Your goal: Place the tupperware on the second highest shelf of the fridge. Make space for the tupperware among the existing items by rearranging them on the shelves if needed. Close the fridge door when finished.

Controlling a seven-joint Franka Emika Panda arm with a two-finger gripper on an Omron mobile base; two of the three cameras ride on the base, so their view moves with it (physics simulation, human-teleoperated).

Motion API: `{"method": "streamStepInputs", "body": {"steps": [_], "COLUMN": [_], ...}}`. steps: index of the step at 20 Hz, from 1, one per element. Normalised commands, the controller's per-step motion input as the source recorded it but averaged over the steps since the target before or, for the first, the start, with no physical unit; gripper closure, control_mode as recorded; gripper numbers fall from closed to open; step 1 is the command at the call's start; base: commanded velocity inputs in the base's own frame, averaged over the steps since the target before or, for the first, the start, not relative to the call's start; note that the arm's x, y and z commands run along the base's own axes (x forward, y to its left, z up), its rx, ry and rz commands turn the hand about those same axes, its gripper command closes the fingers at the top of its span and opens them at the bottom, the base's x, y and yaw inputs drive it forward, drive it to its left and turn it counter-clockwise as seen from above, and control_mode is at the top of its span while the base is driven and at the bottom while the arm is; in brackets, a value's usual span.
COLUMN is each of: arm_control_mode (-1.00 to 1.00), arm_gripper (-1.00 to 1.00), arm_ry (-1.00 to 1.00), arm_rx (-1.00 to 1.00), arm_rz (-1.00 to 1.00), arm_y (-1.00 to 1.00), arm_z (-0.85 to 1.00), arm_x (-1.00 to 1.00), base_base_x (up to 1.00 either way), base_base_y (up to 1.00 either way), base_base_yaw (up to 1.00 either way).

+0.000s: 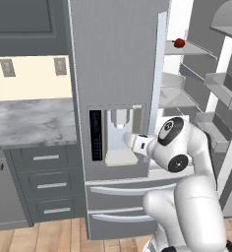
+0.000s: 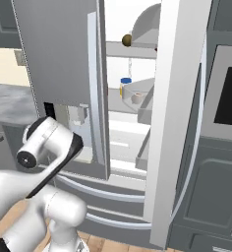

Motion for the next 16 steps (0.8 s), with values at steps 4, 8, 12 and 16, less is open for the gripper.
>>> {"method": "streamStepInputs", "body": {"steps": [4, 8, 12, 16], "arm_control_mode": [-1.00, -1.00, -1.00, -1.00], "arm_gripper": [-1.00, -1.00, -1.00, -1.00], "arm_ry": [0.36, 0.29, 0.22, 0.12], "arm_rx": [0.27, 0.56, 0.68, 0.73], "arm_rz": [0.10, 0.02, 0.00, -0.03], "arm_y": [0.30, 0.10, 0.00, 0.00], "arm_z": [1.00, 1.00, 1.00, 1.00], "arm_x": [-0.70, -0.52, -0.13, -0.06], "base_base_x": [0.00, 0.00, 0.00, 0.00], "base_base_y": [0.00, 0.00, 0.00, 0.00], "base_base_yaw": [0.00, 0.00, 0.00, 0.00]}}
